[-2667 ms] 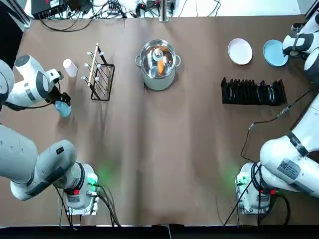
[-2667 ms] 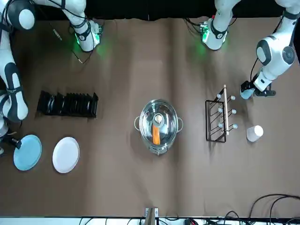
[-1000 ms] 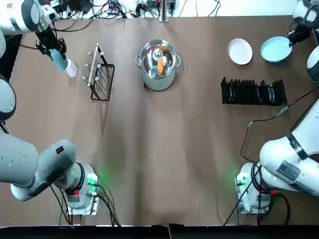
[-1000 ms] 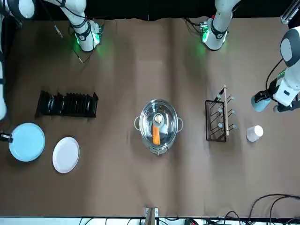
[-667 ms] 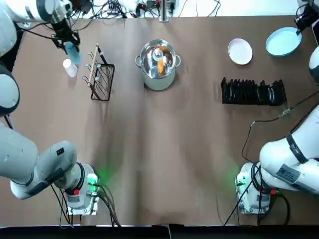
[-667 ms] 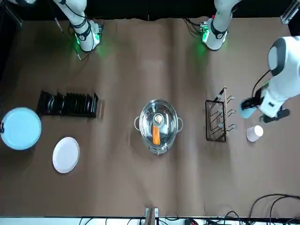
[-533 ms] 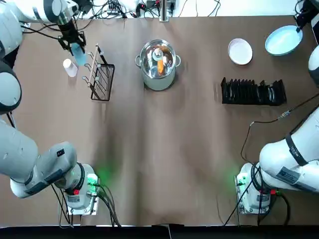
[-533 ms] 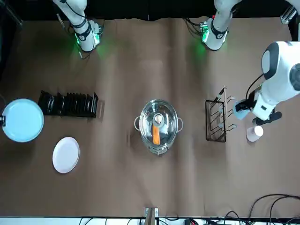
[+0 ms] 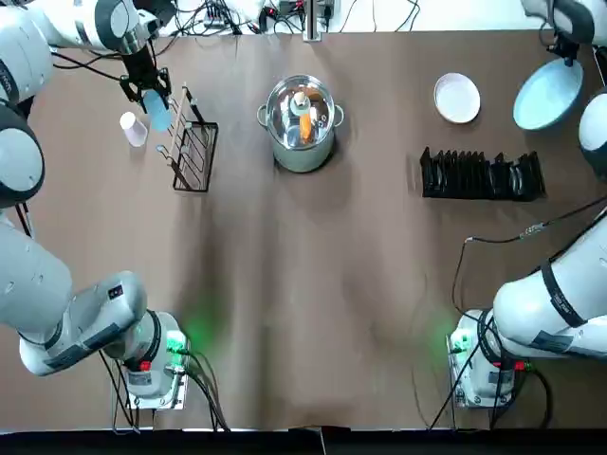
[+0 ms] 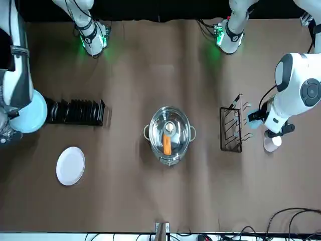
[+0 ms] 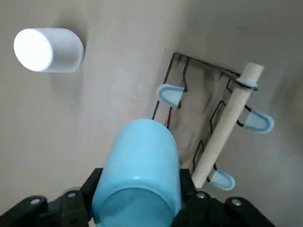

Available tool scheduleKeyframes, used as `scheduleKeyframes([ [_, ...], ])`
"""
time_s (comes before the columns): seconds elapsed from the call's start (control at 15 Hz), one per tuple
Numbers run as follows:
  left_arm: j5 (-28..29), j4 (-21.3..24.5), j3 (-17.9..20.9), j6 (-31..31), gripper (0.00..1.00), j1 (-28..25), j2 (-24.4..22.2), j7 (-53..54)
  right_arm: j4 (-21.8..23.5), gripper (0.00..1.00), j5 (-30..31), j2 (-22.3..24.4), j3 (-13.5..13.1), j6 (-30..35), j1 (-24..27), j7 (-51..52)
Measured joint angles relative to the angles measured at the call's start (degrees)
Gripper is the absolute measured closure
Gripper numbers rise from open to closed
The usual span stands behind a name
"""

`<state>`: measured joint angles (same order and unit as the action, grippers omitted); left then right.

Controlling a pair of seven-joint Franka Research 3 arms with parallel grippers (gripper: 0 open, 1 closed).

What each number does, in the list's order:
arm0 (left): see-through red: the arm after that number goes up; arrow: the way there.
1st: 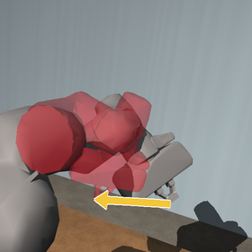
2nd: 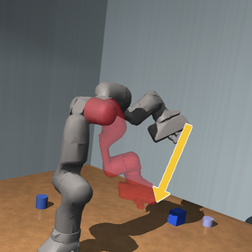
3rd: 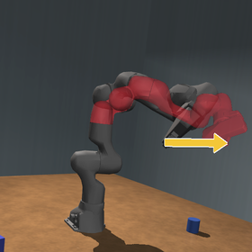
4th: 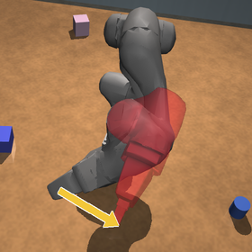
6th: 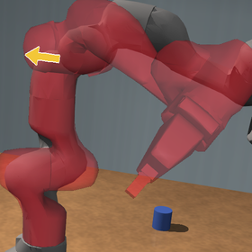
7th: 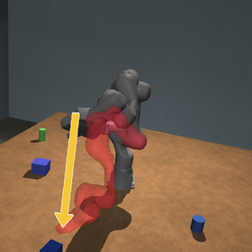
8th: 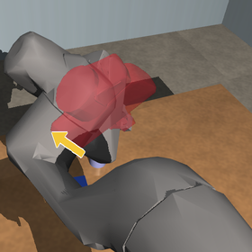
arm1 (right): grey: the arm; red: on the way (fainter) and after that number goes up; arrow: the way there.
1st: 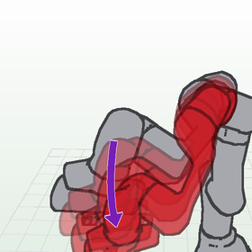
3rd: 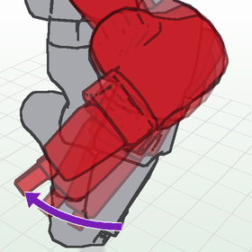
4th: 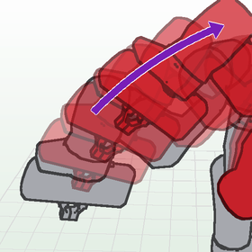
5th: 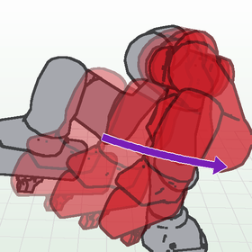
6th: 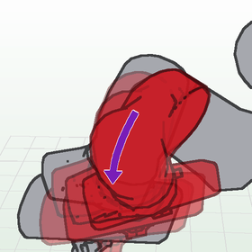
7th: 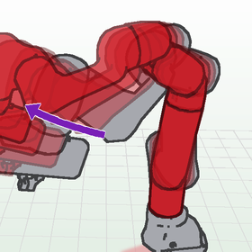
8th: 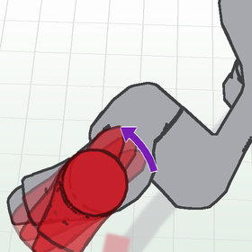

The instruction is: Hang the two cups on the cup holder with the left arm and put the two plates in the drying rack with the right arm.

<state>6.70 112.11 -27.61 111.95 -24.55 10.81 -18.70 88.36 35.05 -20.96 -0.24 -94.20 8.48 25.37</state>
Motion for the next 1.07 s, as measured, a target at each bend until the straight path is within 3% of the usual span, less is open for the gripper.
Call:
scheduleKeyframes([
  [0.13, 1.12, -0.01, 0.00, 0.00, 0.31, 0.00, 0.61, -0.19, 5.91, 0.97, 5.29, 2.04, -0.04, -2.22, -0.39, 0.06],
  [0.27, 1.34, -0.01, 0.00, 0.01, 0.31, 0.00, 1.11, -0.26, 13.52, 0.97, 7.71, 4.82, -0.68, -8.96, 0.20, 0.06],
  [0.33, 1.35, -0.01, 0.00, 0.49, 0.31, 0.00, 1.73, -0.26, 19.55, 0.97, 8.81, 7.18, -1.10, -13.72, 1.25, 0.08],
  [0.4, 1.35, -0.01, 0.00, 0.86, 0.31, 0.00, 2.06, -0.27, 21.70, 0.97, 9.25, 7.91, -1.13, -14.58, 1.38, 0.11],
  [0.8, 1.47, -0.01, 0.01, 2.38, 0.31, 0.03, 4.05, -0.27, 27.37, 0.97, 13.64, 8.68, -0.61, -16.61, -0.02, -0.44],
  [1.07, 2.66, 0.00, 0.01, 2.91, 0.29, 0.03, 5.03, -0.29, 30.16, 0.97, 15.57, 8.46, -0.40, -16.60, -3.59, -7.54],
])
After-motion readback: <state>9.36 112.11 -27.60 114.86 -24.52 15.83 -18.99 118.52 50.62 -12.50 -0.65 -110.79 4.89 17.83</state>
